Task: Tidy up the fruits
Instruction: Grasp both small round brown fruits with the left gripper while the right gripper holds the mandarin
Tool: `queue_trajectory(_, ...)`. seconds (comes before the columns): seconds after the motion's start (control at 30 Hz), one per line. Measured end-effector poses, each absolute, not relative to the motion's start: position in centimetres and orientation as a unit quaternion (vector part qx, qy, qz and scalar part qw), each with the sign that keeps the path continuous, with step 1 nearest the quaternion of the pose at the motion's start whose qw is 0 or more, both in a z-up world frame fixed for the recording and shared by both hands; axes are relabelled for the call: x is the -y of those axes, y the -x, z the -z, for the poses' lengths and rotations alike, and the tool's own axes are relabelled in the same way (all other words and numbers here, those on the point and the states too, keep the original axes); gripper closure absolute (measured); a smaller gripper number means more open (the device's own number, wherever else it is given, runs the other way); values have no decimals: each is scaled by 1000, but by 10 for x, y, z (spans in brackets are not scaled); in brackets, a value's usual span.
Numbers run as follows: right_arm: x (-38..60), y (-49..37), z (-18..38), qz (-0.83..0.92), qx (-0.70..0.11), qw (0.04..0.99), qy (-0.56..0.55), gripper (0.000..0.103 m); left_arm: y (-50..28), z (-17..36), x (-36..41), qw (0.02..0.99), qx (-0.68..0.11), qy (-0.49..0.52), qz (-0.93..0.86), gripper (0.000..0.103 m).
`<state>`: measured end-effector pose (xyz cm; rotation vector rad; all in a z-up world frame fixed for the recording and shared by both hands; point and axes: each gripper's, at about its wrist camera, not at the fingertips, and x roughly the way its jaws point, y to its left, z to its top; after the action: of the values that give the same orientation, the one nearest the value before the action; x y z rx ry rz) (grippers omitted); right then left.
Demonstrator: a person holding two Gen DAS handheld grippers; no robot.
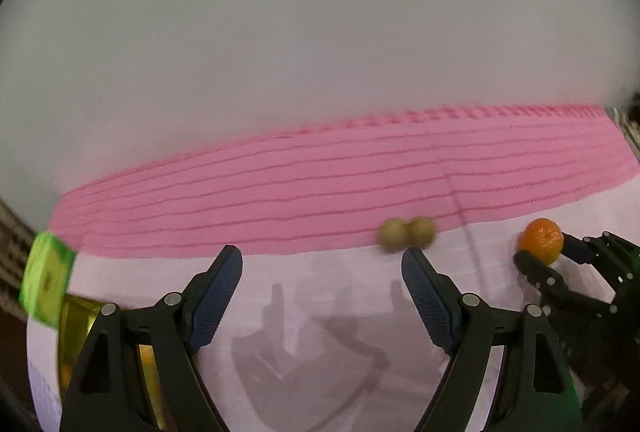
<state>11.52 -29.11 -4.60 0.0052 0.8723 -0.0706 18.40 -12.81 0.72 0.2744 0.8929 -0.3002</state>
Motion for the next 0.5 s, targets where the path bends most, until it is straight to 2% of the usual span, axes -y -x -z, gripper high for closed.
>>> queue_trajectory(0.5, 307, -116, 47, 34, -423, 905, -26, 65, -211, 33, 163, 860, -467, -94, 181, 21)
